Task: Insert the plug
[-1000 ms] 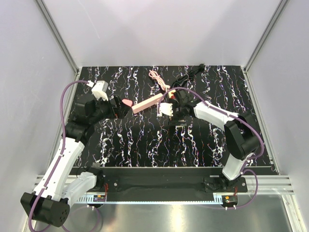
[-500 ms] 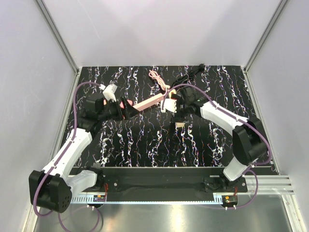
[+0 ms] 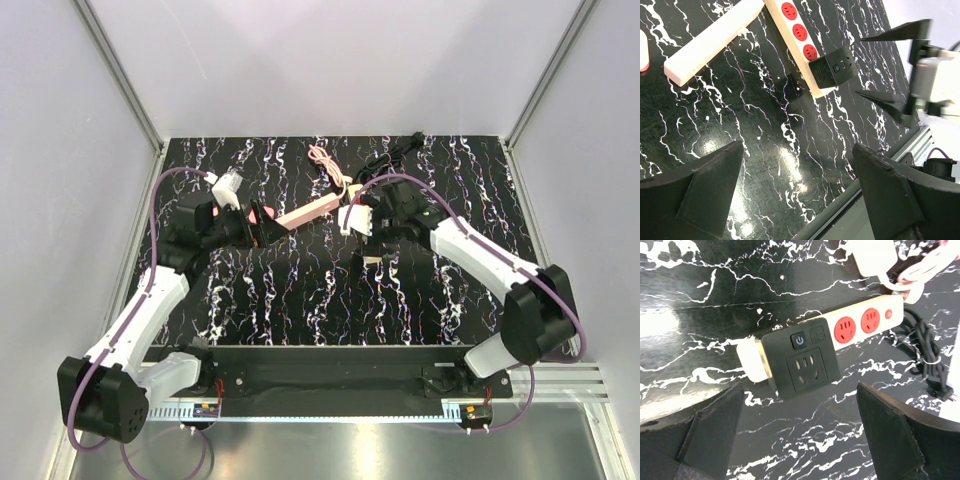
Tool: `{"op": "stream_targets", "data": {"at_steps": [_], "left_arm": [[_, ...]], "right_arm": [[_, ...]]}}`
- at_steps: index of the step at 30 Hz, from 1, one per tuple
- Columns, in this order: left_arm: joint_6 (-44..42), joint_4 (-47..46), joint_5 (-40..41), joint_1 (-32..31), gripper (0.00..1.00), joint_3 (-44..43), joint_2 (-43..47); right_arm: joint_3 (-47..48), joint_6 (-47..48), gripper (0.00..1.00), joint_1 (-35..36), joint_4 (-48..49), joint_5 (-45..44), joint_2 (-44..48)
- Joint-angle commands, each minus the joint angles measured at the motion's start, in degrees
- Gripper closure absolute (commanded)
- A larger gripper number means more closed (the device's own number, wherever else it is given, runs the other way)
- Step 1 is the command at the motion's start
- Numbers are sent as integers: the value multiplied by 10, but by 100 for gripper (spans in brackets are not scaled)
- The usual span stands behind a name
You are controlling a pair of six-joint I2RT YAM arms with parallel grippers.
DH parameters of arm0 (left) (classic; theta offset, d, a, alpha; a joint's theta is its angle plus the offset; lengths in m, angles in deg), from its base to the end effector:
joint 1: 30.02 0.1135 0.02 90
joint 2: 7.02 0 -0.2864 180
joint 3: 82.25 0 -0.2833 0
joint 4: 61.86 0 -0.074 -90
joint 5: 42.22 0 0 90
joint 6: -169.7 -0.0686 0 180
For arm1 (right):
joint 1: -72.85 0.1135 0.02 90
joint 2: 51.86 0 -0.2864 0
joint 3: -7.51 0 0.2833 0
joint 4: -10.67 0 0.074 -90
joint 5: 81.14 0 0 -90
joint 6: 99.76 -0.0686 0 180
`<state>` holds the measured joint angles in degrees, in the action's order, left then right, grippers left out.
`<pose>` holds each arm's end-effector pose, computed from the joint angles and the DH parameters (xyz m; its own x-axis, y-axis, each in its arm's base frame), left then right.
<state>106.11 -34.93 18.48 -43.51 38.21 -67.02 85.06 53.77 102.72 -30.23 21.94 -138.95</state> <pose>0.2634 -0.0977 0.2977 -0.6791 -0.2360 -0.6951 0.3617 0.7165 -0.5966 0.3170 0.2000 0.2440 0.2482 -0.8630 -0.4401 -0.8704 0.0008 -0.4924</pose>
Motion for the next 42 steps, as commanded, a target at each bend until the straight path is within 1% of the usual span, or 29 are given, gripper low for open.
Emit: {"op": "stream_targets", "data": {"at_steps": [1, 4, 6, 7, 8, 9, 10, 12, 13, 14, 15, 16, 17, 20, 23, 26, 30, 31, 38, 40, 42], "left_arm": [[-16, -3, 10, 3, 3, -30, 6], [-21, 2, 13, 3, 3, -35, 5], [-29, 7, 18, 5, 2, -45, 4], [-45, 29, 26, 7, 2, -52, 0], [-54, 44, 37, 8, 2, -73, -1], [-61, 55, 57, 10, 2, -81, 0], [-71, 67, 67, 10, 2, -88, 5], [-73, 70, 84, 10, 2, -92, 15], [-73, 70, 87, 10, 2, -89, 23], [-73, 71, 90, 10, 2, -85, 26], [-74, 68, 95, 10, 2, -82, 28], [-77, 70, 97, 10, 2, -80, 33], [-77, 68, 100, 10, 1, -74, 36], [-81, 66, 107, 10, 1, -66, 45], [-84, 67, 115, 10, 1, -62, 54], [-84, 67, 122, 10, 1, -62, 57], [-84, 66, 122, 10, 1, -63, 57], [-84, 66, 122, 10, 1, -65, 58], [-86, 67, 127, 10, 1, -60, 63], [-87, 67, 129, 10, 1, -60, 65], [-87, 67, 132, 10, 1, -59, 67]], "right_arm": [[6, -13, 0, -2, -25, 25, 42], [6, -31, 0, -2, -34, 54, 67], [0, -54, 4, -2, -25, 70, 89], [-2, -71, 21, -2, -6, 73, 100], [-5, -115, 31, -2, 10, 66, 105], [-6, -138, 44, -2, 25, 57, 108], [-4, -160, 62, -2, 44, 43, 111], [15, -248, 74, -2, 55, 34, 112], [24, -298, 78, -2, 72, -6, 103], [37, -420, 85, -2, 76, -39, 95], [70, -470, 89, -2, 69, -79, 84], [88, -504, 94, -2, 32, -117, 56], [101, -532, 100, -2, 17, -117, 42], [111, -586, 100, -2, 10, -114, 3], [112, -619, 100, -2, 10, -128, -5], [123, -632, 100, -2, -7, -155, -12], [158, -632, 100, -2, -57, -142, -39], [160, -651, 100, -2, -62, -140, -43], [124, -683, 100, -2, -47, -164, -67], [110, -693, 100, -5, -46, -182, -92], [98, -699, 100, -7, -46, -180, -114]]}}
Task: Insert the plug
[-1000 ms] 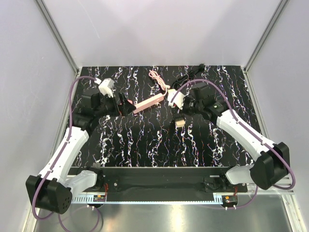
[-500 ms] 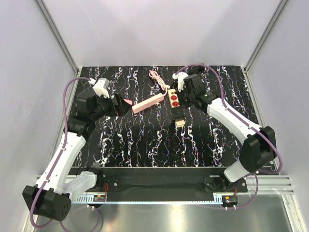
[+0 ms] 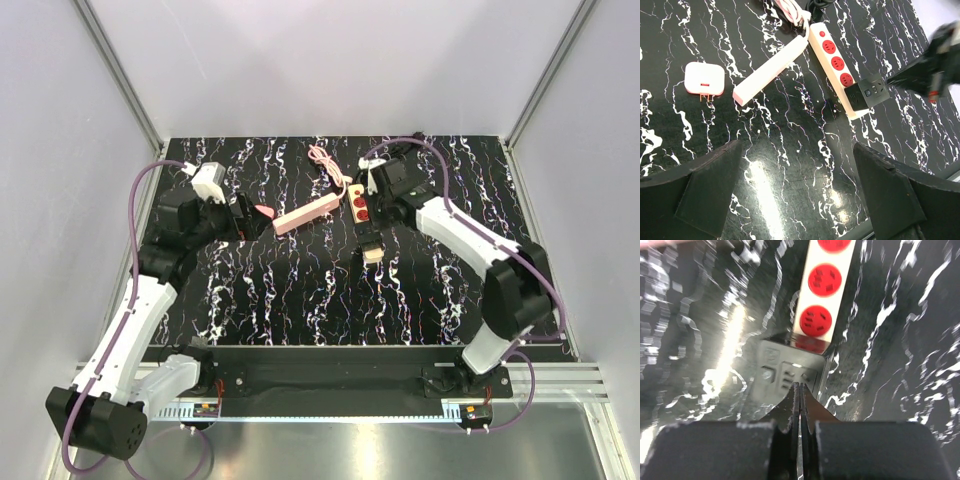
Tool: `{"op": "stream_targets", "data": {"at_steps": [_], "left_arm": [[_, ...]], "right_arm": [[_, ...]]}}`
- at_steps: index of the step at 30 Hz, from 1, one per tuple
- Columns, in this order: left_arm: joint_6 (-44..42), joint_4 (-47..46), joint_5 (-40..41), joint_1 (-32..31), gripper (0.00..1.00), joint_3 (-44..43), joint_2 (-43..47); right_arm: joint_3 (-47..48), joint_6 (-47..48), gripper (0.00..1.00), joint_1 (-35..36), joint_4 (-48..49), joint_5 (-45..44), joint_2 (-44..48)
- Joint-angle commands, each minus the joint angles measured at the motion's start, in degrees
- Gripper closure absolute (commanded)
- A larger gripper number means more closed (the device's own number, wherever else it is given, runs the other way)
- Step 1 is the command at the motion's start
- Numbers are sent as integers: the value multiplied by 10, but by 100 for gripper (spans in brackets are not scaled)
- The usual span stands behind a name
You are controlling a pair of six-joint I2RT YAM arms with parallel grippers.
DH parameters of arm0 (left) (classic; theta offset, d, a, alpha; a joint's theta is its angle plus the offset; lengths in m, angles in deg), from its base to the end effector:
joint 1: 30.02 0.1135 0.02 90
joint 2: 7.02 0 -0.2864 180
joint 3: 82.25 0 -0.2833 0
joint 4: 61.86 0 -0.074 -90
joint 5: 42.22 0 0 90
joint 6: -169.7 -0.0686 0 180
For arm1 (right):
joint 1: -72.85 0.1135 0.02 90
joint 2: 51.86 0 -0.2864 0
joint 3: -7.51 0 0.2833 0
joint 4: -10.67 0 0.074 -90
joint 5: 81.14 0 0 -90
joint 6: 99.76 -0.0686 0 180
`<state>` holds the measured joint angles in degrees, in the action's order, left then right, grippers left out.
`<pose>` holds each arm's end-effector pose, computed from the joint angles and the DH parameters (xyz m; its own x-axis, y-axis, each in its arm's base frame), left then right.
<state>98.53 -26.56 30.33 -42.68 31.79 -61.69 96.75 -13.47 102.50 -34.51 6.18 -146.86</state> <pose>0.2488 -0.0770 0.3459 -0.5295 -0.1966 -0.8252 0.3227 0.8529 -0.4103 0.3637 0.2033 0.2597 -0.7037 -0.3262 -0.6312 -0.4239 0.9057 0.0045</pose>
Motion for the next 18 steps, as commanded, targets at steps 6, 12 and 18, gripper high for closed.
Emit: {"op": "stream_targets", "data": {"at_steps": [6, 12, 18], "left_arm": [[-12, -17, 18, 2, 1, 6, 13], [-12, -16, 22, 2, 1, 4, 12], [-12, -17, 24, 2, 1, 5, 11]], "right_arm": [[-26, -30, 100, -4, -11, -37, -43], [-10, -29, 100, -5, -19, -19, -24], [11, -33, 100, -5, -27, 2, 2]]}}
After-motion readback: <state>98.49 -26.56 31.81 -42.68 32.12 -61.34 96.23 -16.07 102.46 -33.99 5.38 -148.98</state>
